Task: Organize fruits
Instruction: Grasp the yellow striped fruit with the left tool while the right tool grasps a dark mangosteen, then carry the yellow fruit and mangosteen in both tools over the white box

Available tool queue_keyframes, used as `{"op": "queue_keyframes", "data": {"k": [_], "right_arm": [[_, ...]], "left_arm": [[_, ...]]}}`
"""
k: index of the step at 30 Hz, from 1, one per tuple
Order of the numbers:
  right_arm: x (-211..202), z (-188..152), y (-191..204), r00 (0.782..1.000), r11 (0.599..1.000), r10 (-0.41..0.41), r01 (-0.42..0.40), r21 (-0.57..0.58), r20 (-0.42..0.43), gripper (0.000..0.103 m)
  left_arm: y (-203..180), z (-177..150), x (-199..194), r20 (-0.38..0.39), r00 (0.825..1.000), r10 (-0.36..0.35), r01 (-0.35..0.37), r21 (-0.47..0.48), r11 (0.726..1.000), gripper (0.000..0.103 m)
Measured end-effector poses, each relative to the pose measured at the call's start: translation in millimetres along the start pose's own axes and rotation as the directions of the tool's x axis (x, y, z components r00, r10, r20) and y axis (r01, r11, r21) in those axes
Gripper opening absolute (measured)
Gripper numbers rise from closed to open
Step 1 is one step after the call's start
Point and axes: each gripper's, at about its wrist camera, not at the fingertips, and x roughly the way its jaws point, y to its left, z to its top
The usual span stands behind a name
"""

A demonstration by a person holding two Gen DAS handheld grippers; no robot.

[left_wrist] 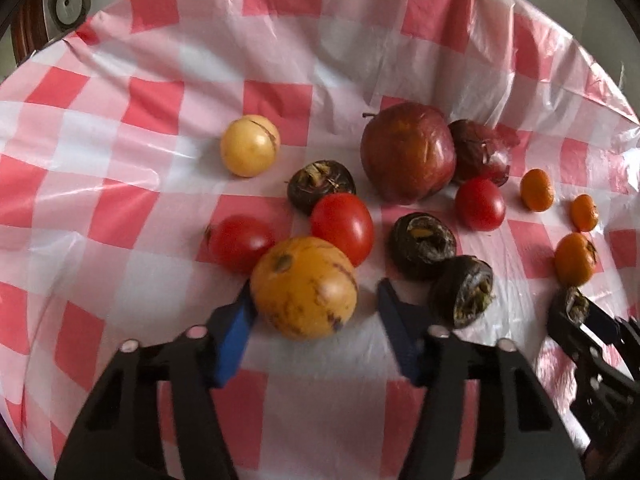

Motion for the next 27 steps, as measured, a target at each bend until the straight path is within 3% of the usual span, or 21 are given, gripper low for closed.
{"op": "queue_keyframes", "data": {"k": [3,11,16,27], "right_arm": [[1,0,1,1.000,1.000,-0.008,0.008,-0.006,-0.001,0.044],[2,0,1,1.000,1.000,-0.009,0.009,-0.009,0.001,0.043],[2,0,1,1.000,1.000,-0.010,0.010,-0.007,0.002,0.043],[2,-1,1,1.000,1.000,-0.010,0.010,-0.007,0.004,0.043]], "left_arm": [[-1,5,3,0.017,1.000,0.021,-0.021,0.001,1.000,0.045],[9,-10,-15,0.073,0.997,0.016,-0.015,-0.020,1.000,0.044],[21,-23,-37,0.107,0.994,-0.009,0.019,-0.091,0.996,0.044],[38,-67,-97,0.215,0.976,-0.007,0.044,-0.171,0.984,0.044]]}}
